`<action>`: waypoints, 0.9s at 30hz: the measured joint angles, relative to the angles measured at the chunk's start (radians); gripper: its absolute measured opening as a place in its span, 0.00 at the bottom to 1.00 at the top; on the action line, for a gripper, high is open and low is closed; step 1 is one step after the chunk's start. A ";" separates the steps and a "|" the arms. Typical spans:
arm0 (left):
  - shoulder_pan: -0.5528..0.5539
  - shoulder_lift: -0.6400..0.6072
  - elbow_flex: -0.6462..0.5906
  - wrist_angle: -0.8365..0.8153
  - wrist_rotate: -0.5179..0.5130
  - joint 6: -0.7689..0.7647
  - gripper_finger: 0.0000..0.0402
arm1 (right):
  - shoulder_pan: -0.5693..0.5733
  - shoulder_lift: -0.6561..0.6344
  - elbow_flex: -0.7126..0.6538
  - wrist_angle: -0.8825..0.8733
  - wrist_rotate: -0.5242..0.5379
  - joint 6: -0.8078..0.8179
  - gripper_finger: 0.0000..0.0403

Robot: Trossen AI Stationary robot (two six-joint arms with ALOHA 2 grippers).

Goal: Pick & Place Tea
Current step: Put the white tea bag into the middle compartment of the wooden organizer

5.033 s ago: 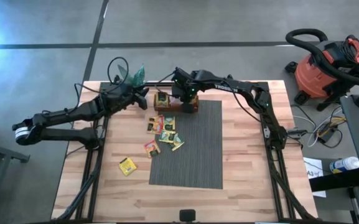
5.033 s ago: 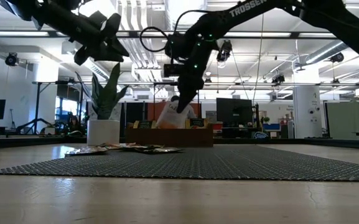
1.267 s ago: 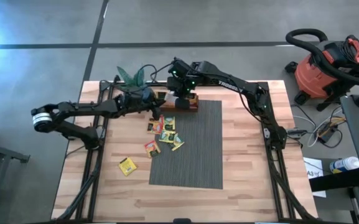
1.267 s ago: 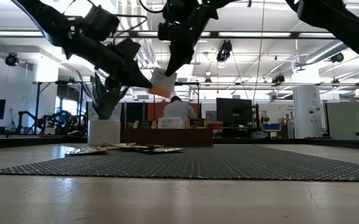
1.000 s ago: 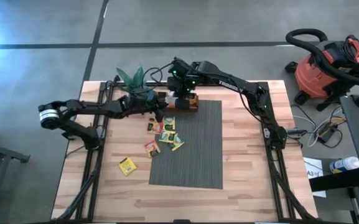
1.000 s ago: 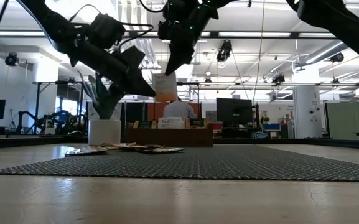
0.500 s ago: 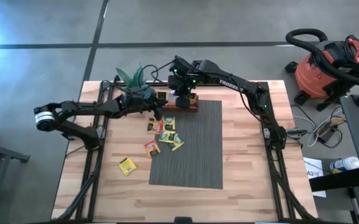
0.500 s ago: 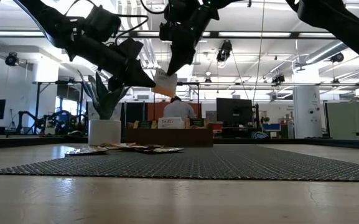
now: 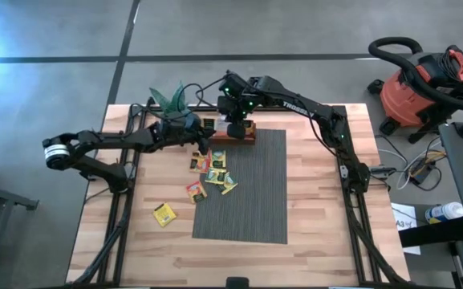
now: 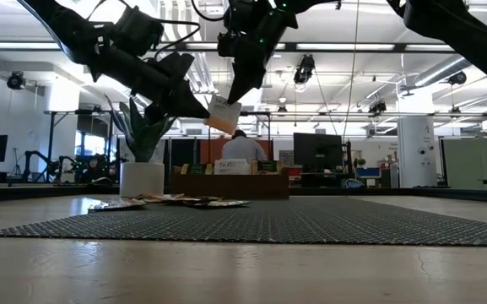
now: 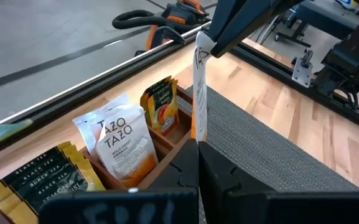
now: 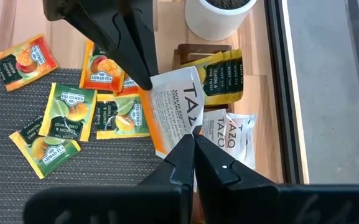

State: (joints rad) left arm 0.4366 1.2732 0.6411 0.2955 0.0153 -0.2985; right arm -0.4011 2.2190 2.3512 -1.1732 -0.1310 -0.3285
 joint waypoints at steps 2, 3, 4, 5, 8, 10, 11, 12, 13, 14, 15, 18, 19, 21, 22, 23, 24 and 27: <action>0.000 0.000 0.000 0.000 0.000 0.000 0.00 | 0.000 0.000 0.000 0.000 0.001 -0.005 0.02; 0.000 0.000 0.000 0.000 0.000 0.000 0.00 | 0.000 0.000 0.000 0.001 0.002 -0.006 0.02; 0.000 0.000 0.000 0.000 -0.001 0.000 0.00 | -0.001 0.000 0.000 0.001 0.002 -0.007 0.02; 0.000 0.000 0.000 0.000 -0.002 0.000 0.01 | -0.001 0.000 0.000 0.001 0.002 -0.007 0.02; -0.001 0.000 0.000 0.000 -0.003 0.002 0.06 | -0.001 0.000 0.000 0.002 0.002 -0.007 0.02; -0.001 0.000 0.000 0.000 -0.010 0.017 0.13 | -0.001 0.000 0.000 0.002 0.002 -0.007 0.02; -0.001 0.000 -0.001 0.000 -0.015 0.022 0.16 | -0.001 0.000 0.000 0.002 0.002 -0.007 0.02; -0.001 0.000 -0.001 0.000 -0.020 0.029 0.20 | -0.001 0.000 0.000 0.002 0.002 -0.007 0.02; -0.001 0.000 -0.001 0.000 -0.028 0.034 0.23 | -0.001 0.000 0.000 0.002 0.002 -0.007 0.02; -0.001 0.000 -0.001 0.000 -0.039 0.036 0.26 | -0.001 0.000 0.000 0.002 0.002 -0.007 0.02; -0.001 0.000 -0.001 0.000 -0.049 0.035 0.28 | -0.001 0.000 0.000 0.002 0.002 -0.007 0.02; -0.001 -0.002 -0.002 -0.001 -0.056 0.035 0.33 | -0.001 0.000 0.000 0.002 0.002 -0.006 0.02; -0.001 -0.003 -0.002 -0.001 -0.056 0.035 0.34 | -0.001 0.000 0.000 0.002 0.002 -0.006 0.02; -0.001 -0.010 -0.002 -0.006 -0.057 0.035 0.34 | -0.002 0.000 0.000 0.002 0.002 -0.007 0.02; -0.001 -0.015 -0.002 -0.009 -0.057 0.034 0.34 | -0.002 0.000 0.000 0.002 0.002 -0.007 0.02; -0.001 -0.023 -0.002 -0.012 -0.058 0.034 0.34 | -0.002 0.000 0.000 0.002 0.002 -0.009 0.02; -0.001 -0.033 -0.002 -0.020 -0.058 0.034 0.34 | -0.002 0.000 0.000 0.002 0.002 -0.010 0.02; -0.001 -0.069 -0.002 -0.045 -0.059 0.033 0.34 | -0.005 0.007 0.000 0.001 0.002 -0.012 0.02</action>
State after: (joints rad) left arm 0.4355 1.2044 0.6388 0.2508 -0.0433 -0.2653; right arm -0.4061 2.2261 2.3511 -1.1720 -0.1292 -0.3401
